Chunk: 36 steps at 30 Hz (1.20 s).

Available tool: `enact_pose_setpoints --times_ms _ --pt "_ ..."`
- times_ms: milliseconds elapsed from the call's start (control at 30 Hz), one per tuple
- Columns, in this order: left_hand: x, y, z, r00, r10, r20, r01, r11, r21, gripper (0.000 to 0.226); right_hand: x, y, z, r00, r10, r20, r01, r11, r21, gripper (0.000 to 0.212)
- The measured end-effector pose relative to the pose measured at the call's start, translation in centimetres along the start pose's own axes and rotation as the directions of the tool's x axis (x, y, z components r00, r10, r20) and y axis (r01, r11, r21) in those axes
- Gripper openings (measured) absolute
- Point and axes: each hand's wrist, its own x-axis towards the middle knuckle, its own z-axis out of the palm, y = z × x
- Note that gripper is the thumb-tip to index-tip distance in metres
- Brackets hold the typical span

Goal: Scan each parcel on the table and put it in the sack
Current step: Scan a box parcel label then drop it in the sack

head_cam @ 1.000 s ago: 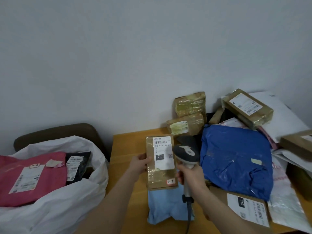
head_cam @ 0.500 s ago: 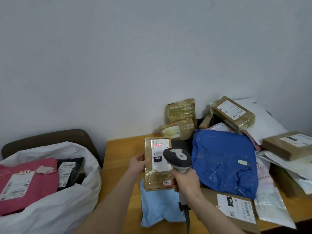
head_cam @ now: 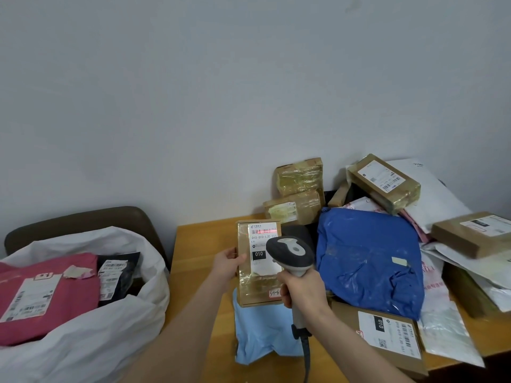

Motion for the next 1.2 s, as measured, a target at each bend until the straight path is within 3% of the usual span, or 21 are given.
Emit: enact_pose_setpoints --times_ms 200,433,700,933,1067,1200 --pt "0.1 0.2 -0.5 1.000 0.008 -0.019 -0.008 1.000 0.010 0.058 0.1 -0.2 0.3 0.999 -0.032 0.004 0.032 0.999 -0.020 0.026" --pt "-1.5 0.7 -1.4 0.999 0.014 -0.044 -0.014 1.000 -0.006 0.052 0.1 -0.4 0.5 0.997 -0.059 0.047 0.059 0.998 0.009 0.019" --pt "-4.6 0.8 -4.9 0.984 0.015 -0.177 -0.021 0.999 -0.029 0.042 1.5 -2.4 3.5 0.972 -0.042 0.231 0.011 0.991 0.136 0.010" --pt "-6.5 2.0 -14.3 0.931 0.008 -0.364 -0.036 0.997 -0.069 0.046 1.8 -4.7 11.8 0.921 -0.041 0.388 0.004 0.995 0.096 0.004" --pt "-6.7 2.9 -21.9 0.897 0.025 -0.442 -0.069 0.994 -0.086 0.037 1.8 -5.8 18.1 0.888 -0.033 0.459 -0.001 0.997 0.073 0.006" --pt "-4.9 4.8 -31.3 0.855 0.143 -0.499 -0.073 0.985 0.156 0.039 2.3 -7.1 25.7 0.881 -0.002 0.473 -0.025 0.998 0.050 0.003"
